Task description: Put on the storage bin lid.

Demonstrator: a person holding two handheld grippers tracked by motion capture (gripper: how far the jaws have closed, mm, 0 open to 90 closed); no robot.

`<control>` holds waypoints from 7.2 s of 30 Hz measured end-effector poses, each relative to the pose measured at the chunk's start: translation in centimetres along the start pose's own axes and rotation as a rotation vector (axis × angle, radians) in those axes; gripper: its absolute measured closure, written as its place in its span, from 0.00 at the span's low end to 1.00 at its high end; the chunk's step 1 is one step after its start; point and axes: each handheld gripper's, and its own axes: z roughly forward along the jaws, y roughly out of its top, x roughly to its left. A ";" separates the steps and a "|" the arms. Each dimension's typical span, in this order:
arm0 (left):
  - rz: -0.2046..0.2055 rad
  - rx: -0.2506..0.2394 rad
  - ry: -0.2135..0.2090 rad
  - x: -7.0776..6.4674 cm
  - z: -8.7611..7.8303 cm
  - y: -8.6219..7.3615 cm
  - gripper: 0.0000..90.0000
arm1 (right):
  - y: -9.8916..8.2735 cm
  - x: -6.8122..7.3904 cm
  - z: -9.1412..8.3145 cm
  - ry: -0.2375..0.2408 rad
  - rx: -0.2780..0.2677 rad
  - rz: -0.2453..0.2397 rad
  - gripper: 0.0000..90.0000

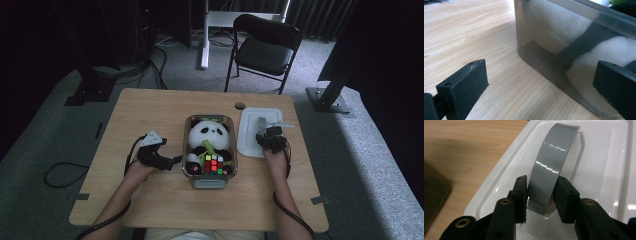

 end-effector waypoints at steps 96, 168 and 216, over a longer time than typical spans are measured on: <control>0.151 0.021 -0.093 -6.7 6.1 3.0 0.00 | 2.0 9.0 -13.7 0.299 -0.200 -0.083 0.74; 0.086 0.023 -0.029 -5.0 4.8 1.5 0.00 | 1.1 11.2 -9.8 0.255 -0.077 -0.175 0.73; 0.075 0.022 -0.024 -5.0 5.1 1.7 0.00 | 2.7 8.5 -13.9 0.256 -0.135 -0.166 0.26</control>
